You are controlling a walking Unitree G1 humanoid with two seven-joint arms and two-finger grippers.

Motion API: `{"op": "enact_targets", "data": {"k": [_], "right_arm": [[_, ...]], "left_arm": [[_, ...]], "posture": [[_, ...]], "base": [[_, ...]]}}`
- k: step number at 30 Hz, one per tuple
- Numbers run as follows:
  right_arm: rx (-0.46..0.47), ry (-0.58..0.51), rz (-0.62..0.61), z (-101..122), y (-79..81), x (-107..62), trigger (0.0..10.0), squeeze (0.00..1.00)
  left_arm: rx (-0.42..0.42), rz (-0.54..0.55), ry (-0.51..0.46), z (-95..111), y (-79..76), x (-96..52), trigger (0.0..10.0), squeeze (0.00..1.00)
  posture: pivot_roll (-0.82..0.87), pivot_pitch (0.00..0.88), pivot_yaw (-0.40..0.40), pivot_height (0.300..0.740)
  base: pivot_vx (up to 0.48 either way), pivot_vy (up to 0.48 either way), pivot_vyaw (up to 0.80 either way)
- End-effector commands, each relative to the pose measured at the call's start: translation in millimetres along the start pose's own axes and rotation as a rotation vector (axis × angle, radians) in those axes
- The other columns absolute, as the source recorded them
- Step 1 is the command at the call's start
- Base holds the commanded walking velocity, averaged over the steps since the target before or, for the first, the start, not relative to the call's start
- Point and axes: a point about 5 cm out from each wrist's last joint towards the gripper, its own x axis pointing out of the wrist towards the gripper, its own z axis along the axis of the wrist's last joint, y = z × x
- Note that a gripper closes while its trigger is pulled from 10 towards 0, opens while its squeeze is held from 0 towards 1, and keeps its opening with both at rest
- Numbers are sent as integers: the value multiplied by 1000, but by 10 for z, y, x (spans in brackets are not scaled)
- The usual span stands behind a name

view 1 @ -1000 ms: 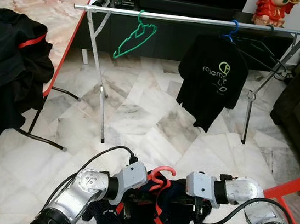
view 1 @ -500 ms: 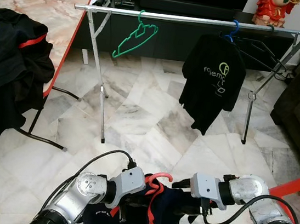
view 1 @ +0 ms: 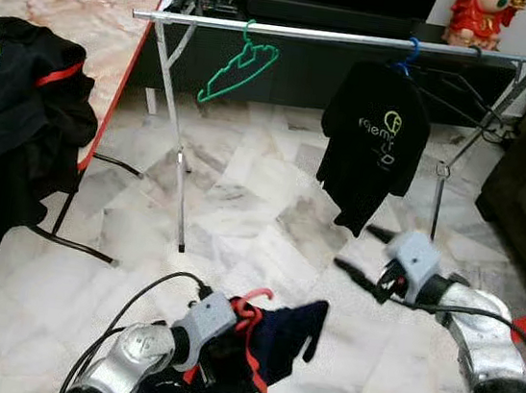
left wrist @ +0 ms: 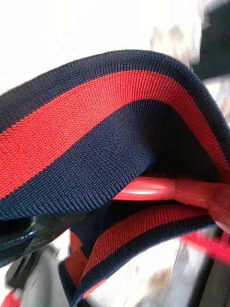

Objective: Hang hanger

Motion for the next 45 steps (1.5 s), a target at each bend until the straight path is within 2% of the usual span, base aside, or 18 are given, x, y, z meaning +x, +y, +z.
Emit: {"op": "enact_targets", "data": {"k": [1, 3, 5, 6, 7, 9, 13, 15, 16, 17, 21, 22, 27, 31, 34, 39, 45], "right_arm": [[171, 66, -126, -341, 59, -126, 10000, 0], [262, 111, -213, -539, 135, -189, 10000, 0], [441, 210, -351, -900, 336, -313, 10000, 0], [563, 312, -431, -1202, 604, -445, 10000, 0], [563, 312, -431, -1202, 604, -445, 10000, 0], [586, 372, -456, -1337, 751, -523, 10000, 0], [727, 544, -558, -1677, 1188, -785, 10000, 0], [780, 606, -563, -1769, 1345, -872, 10000, 0], [780, 606, -563, -1769, 1345, -872, 10000, 0], [804, 635, -573, -1810, 1428, -914, 10000, 0], [805, 677, -592, -1848, 1510, -953, 10000, 0], [790, 720, -584, -1874, 1577, -975, 10000, 0], [783, 737, -567, -1896, 1622, -1013, 10000, 0], [812, 784, -627, -1983, 1612, -1208, 10000, 0], [794, 839, -634, -2049, 1614, -1376, 10000, 0], [816, 863, -659, -2092, 1661, -1494, 10000, 0], [840, 870, -684, -2109, 1720, -1530, 10000, 0]], "left_arm": [[-28, 80, -33, 2, 64, -26, 10000, 0], [-51, 82, -37, -26, 61, -38, 10000, 0], [-105, 154, -52, -54, 108, -63, 10000, 0], [-185, 233, -97, -50, 157, -94, 10000, 0], [-185, 233, -97, -50, 157, -94, 10000, 0], [-222, 275, -131, -38, 178, -120, 10000, 0], [-237, 373, -166, -77, 214, -239, 10000, 0], [-248, 394, -149, -138, 211, -295, 10000, 0], [-248, 394, -149, -138, 211, -295, 10000, 0], [-247, 421, -113, -212, 210, -343, 10000, 0], [-270, 454, -96, -283, 199, -383, 10000, 0], [-289, 478, -107, -300, 187, -402, 10000, 0], [-299, 457, -105, -321, 84, -382, 10000, 0], [-306, 461, -94, -329, 84, -388, 10000, 0], [-285, 447, -81, -324, 92, -379, 10000, 0], [-298, 456, -86, -318, 103, -388, 10000, 0], [-297, 458, -77, -322, 95, -398, 10000, 0]], "posture": [[-100, 82, -24, 740], [-106, 71, -16, 740], [-107, 57, -4, 740], [-108, 43, 7, 740], [-108, 43, 7, 740], [-104, 30, 17, 740], [-91, 0, 30, 740], [-74, 0, 33, 740], [-74, 0, 33, 740], [-71, 0, 37, 740], [-69, 0, 39, 740], [-62, 0, 39, 740], [-56, 0, 35, 740], [-71, 0, 52, 740], [-70, 0, 55, 740], [-69, 0, 58, 740], [-61, 0, 55, 740]], "base": [[0, 0, 0], [0, 0, 0], [0, 0, 0], [0, 0, 0], [0, 0, 0], [0, 0, 0], [0, 0, 0], [0, 0, 0], [0, 0, 0], [0, 0, 0], [0, 0, 0], [435, 0, 0], [471, 0, 0], [480, 0, 0], [480, 0, 0], [480, 0, 0], [480, 0, 0]]}}
